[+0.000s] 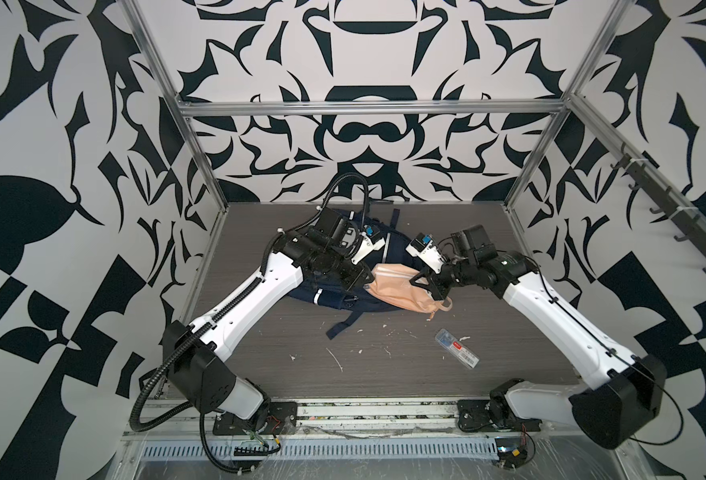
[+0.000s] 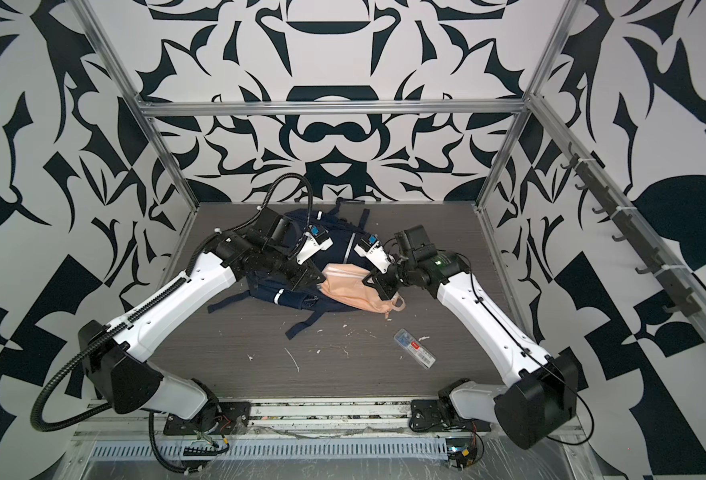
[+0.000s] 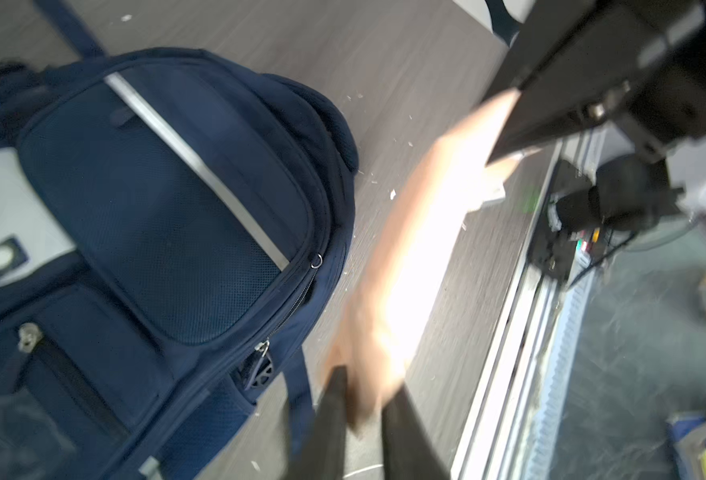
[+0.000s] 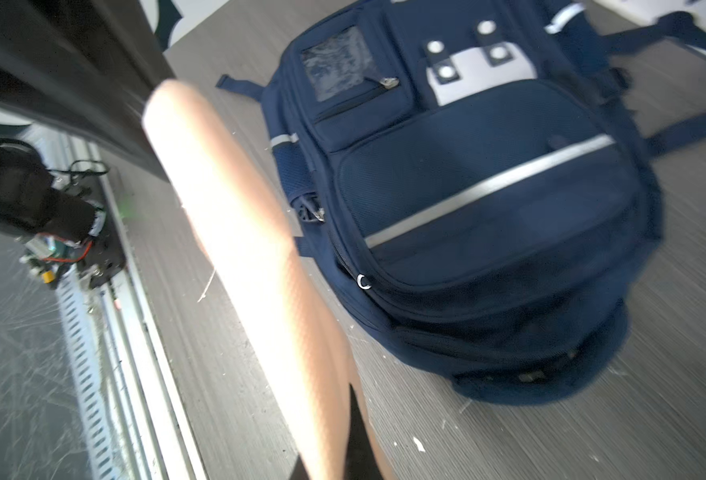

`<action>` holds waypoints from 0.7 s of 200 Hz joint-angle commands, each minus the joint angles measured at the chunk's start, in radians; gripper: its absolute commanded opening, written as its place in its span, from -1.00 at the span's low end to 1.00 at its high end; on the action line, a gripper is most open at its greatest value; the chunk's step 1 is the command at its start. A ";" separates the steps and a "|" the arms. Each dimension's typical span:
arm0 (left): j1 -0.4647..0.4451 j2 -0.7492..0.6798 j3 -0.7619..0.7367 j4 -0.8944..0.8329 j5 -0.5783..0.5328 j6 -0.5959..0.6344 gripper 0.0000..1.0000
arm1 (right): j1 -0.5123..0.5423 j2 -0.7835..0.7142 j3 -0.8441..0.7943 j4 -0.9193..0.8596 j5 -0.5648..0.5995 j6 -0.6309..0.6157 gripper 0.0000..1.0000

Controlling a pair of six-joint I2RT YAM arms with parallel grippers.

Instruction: Pack the student bag

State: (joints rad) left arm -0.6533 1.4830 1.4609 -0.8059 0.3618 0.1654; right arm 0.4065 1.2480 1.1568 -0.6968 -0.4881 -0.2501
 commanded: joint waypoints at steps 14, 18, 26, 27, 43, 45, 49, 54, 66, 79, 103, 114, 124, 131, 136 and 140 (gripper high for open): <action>0.005 -0.041 -0.041 0.089 -0.072 -0.119 0.11 | -0.074 -0.056 -0.032 0.074 0.088 0.153 -1.00; 0.005 -0.041 -0.043 0.098 -0.075 -0.130 0.23 | -0.089 -0.065 -0.040 0.081 0.088 0.169 -1.00; 0.005 -0.038 -0.044 0.112 -0.086 -0.152 0.40 | -0.117 -0.085 -0.057 0.099 0.089 0.202 -1.00; 0.005 -0.038 -0.044 0.113 -0.087 -0.155 0.42 | -0.121 -0.087 -0.059 0.101 0.089 0.207 -1.00; 0.005 -0.020 -0.025 0.122 -0.108 -0.190 0.53 | -0.184 -0.133 -0.100 0.137 0.085 0.272 -1.00; 0.006 -0.016 -0.021 0.123 -0.112 -0.194 0.54 | -0.192 -0.139 -0.106 0.142 0.085 0.280 -1.00; 0.005 -0.010 -0.013 0.122 -0.119 -0.203 0.54 | -0.208 -0.150 -0.116 0.149 0.086 0.294 -1.00; 0.005 0.000 -0.004 0.123 -0.127 -0.214 0.54 | -0.226 -0.162 -0.126 0.156 0.088 0.311 -1.00; 0.006 0.027 0.025 0.118 -0.146 -0.241 0.55 | -0.266 -0.193 -0.147 0.169 0.091 0.347 -1.00; 0.005 0.059 0.053 0.111 -0.157 -0.274 0.55 | -0.304 -0.218 -0.163 0.181 0.103 0.381 -1.00; 0.006 0.117 0.084 0.115 -0.151 -0.355 0.55 | -0.344 -0.248 -0.177 0.184 0.166 0.444 -1.00; 0.005 0.146 0.095 0.125 -0.126 -0.389 0.56 | -0.352 -0.257 -0.178 0.181 0.205 0.482 -1.00; 0.006 0.178 0.108 0.133 -0.112 -0.430 0.56 | -0.356 -0.266 -0.179 0.182 0.234 0.515 -1.00; 0.009 0.195 0.115 0.142 -0.108 -0.459 0.57 | -0.357 -0.273 -0.178 0.185 0.245 0.535 -1.00; 0.011 0.208 0.117 0.151 -0.105 -0.481 0.58 | -0.357 -0.277 -0.178 0.187 0.250 0.548 -1.00; 0.015 0.216 0.118 0.162 -0.098 -0.500 0.58 | -0.357 -0.281 -0.177 0.189 0.252 0.557 -1.00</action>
State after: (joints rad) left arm -0.6495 1.6474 1.5448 -0.6762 0.2317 -0.1993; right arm 0.0536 1.0012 0.9749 -0.5606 -0.3004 0.1993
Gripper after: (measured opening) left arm 0.786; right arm 0.048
